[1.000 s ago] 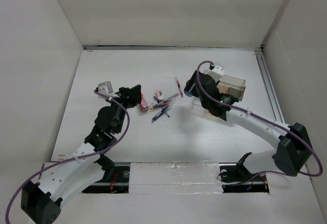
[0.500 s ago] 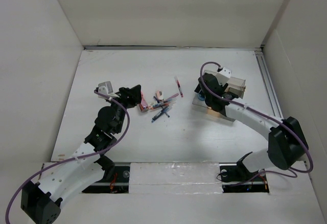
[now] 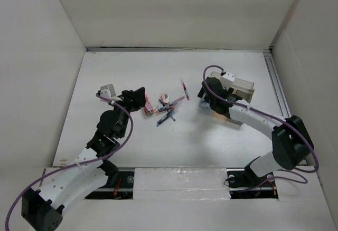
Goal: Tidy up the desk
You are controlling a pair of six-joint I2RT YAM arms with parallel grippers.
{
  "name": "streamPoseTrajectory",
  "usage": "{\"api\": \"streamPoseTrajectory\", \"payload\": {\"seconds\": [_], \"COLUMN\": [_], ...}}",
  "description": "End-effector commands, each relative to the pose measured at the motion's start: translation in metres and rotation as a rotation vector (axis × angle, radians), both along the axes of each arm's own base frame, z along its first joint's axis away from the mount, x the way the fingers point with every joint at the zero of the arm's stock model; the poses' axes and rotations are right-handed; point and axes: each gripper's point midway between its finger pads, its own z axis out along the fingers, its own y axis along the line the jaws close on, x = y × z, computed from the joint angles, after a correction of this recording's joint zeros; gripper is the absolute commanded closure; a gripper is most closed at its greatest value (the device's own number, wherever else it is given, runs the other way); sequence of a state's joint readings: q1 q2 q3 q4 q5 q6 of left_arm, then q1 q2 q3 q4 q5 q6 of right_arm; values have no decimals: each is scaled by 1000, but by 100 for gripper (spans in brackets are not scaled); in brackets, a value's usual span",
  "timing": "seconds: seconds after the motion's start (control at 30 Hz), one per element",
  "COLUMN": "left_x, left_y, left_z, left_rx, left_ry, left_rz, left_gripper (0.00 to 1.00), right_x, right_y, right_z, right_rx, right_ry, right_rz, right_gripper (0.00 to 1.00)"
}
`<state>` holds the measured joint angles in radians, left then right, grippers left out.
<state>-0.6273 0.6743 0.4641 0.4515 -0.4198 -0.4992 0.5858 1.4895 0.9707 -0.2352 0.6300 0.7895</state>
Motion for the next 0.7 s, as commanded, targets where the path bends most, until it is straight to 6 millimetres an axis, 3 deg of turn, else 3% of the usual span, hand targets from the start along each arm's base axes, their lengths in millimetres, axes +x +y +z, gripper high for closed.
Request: {"api": "streamPoseTrajectory", "payload": {"seconds": [0.0,0.07,0.1,0.13,0.17,0.2,0.23,0.27,0.3,0.33,0.37,0.4,0.43,0.47,0.5,0.53,0.57,0.6,0.67], "left_x": [-3,-3,-4,-4,-3,-3,-3,-5,-6,-8,-10,-13,-14,-16,-18,-19,-20,-21,-20], "left_y": [3,4,5,6,21,20,28,46,54,59,63,68,68,69,70,70,71,72,74], "left_z": [13,13,13,12,6,6,4,0,-4,-4,-4,-5,-5,-4,-1,-1,0,0,-2], "left_rx": [-43,-42,-51,-59,-73,-95,-123,-179,-172,-220,-235,-255,-265,-274,-287,-288,-292,-293,-289], "left_ry": [-47,-39,-39,-38,-21,-19,-2,27,38,39,34,16,6,-4,-19,-22,-29,-36,-34], "left_rz": [7,11,15,23,97,96,138,230,273,295,311,320,318,313,306,300,301,307,315], "left_gripper": [41,41,41,41,41,41,41,41,41,41,41,41,41,41,41,41,41,41,41], "right_x": [9,6,0,-4,-8,-12,-16,-17,-17,-20,-20,-20,-25,-23,-19,-19,-12,-9,-10], "right_y": [18,30,46,56,93,99,119,147,148,168,179,190,206,220,229,239,250,259,274], "right_z": [46,64,68,69,71,71,71,49,49,56,34,31,27,36,20,18,27,11,1], "right_rx": [53,73,88,101,184,186,228,223,223,227,189,178,169,172,154,150,164,155,169], "right_ry": [-110,-168,-183,-192,-203,-202,-193,-142,-142,-149,-97,-91,-80,-79,-50,-47,-66,-31,7], "right_rz": [23,68,119,163,298,313,390,456,457,492,504,528,580,611,626,648,657,671,721], "right_gripper": [14,23,49,62,85,85,87,90,90,90,86,82,74,62,57,50,40,37,30]}}
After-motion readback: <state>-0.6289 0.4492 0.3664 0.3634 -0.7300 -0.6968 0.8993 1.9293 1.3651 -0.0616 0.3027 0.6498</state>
